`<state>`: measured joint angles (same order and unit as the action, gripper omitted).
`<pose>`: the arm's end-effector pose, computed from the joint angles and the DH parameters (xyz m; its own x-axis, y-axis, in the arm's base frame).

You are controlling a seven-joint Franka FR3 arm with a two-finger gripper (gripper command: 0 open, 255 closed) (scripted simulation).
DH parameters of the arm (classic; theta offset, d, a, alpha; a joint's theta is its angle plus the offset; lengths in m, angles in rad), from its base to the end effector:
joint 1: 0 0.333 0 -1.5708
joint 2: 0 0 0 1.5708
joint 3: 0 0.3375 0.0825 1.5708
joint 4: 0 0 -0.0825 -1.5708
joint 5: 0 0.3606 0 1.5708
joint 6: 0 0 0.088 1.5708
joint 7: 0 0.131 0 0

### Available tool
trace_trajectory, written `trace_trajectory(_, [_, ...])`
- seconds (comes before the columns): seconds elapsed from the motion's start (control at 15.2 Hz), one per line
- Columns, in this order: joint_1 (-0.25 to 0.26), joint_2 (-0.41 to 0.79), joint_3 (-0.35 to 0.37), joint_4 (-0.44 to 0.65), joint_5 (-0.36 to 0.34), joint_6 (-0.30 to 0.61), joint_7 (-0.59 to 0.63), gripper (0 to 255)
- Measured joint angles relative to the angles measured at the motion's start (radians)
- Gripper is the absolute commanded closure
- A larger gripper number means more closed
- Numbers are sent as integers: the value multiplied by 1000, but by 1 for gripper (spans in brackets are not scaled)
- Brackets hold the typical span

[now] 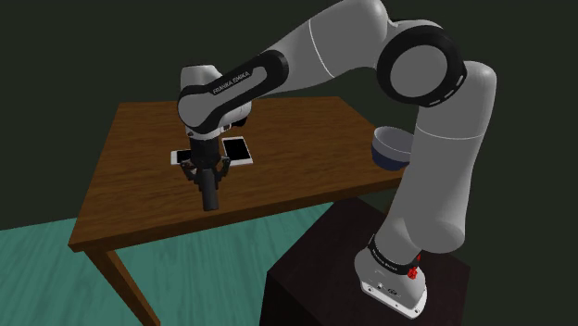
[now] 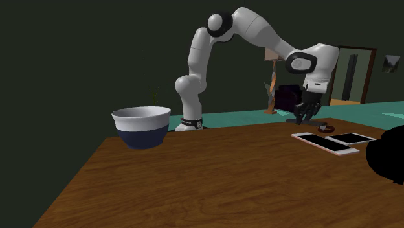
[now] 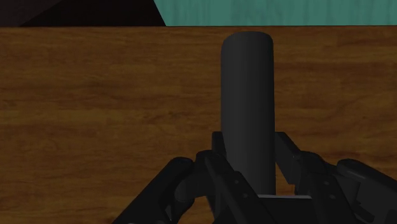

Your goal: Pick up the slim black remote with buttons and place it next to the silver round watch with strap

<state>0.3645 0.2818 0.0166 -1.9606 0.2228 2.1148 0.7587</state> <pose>0.5315 0.2284 0.3347 0.8548 -0.4691 -0.2221 -0.4876 -0.8724 -0.0340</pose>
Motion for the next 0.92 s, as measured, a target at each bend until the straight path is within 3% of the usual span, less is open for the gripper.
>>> trace_trajectory(0.4, [1, 2, 1, -1, 0, 1, 0, 0])
trace_trajectory(0.66, [-10, -28, -8, 59, -10, -90, 4, 0])
trace_trajectory(0.92, [-11, -41, -9, 70, -12, -113, 8, 0])
